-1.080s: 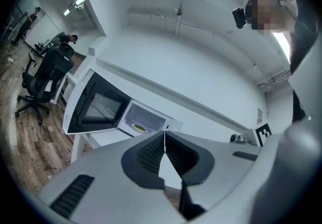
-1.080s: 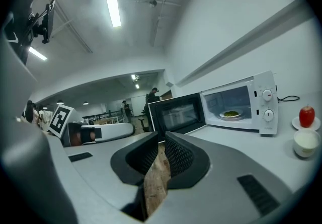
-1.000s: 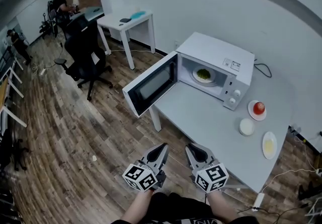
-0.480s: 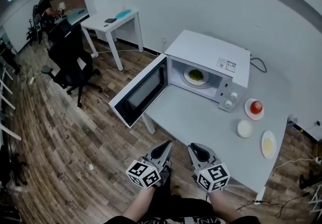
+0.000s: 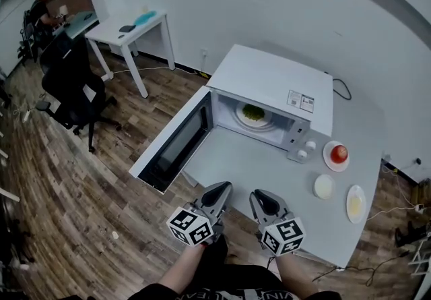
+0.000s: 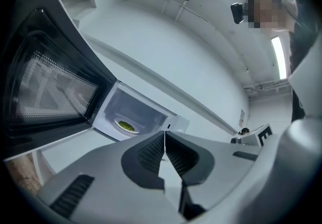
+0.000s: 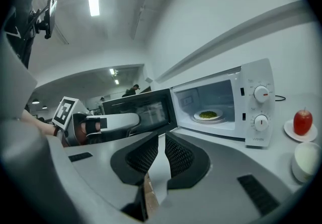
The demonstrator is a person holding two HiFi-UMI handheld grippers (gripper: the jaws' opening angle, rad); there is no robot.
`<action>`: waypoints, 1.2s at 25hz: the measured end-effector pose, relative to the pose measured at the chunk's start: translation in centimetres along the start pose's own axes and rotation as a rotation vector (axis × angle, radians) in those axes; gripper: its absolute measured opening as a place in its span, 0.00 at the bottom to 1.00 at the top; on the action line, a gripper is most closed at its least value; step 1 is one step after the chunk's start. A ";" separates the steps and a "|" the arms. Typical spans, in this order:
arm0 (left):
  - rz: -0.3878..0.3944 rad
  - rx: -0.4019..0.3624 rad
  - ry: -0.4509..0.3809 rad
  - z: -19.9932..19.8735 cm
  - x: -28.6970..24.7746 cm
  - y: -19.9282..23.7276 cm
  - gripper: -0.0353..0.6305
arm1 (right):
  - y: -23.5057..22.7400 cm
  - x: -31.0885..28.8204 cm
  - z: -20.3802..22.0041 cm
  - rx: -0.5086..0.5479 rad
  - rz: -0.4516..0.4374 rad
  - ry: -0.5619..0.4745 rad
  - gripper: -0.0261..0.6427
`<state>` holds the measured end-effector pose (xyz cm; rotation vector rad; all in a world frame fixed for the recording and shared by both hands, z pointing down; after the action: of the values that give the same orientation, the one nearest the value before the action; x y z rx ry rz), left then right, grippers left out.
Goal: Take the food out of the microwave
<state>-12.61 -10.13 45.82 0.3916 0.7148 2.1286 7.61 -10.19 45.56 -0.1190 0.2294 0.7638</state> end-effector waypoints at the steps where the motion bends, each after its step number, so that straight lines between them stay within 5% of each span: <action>1: 0.001 0.005 0.007 -0.1 -0.4 0.4 0.07 | -0.2 -0.4 0.1 -0.003 0.005 0.007 0.12; 13: 0.051 0.009 0.068 -1.8 -4.9 3.9 0.07 | -2.7 -4.4 -0.1 -0.027 0.056 0.032 0.12; 30: 0.103 -0.010 0.182 -2.3 -10.8 8.5 0.07 | -6.9 -10.1 -0.3 0.086 0.096 0.128 0.12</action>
<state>-12.54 -23.75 48.95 0.2354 0.8016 2.2852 5.31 -21.90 47.94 -0.0758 0.3911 0.8419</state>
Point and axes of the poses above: the fingertips, and each gripper's own axes: x backward along the fingers, y to its left, z out of its underside, the point moved 10 cm from there along x, backward along the fingers, and after that the axes turned 11 degrees about x, right-handed, at the moved point
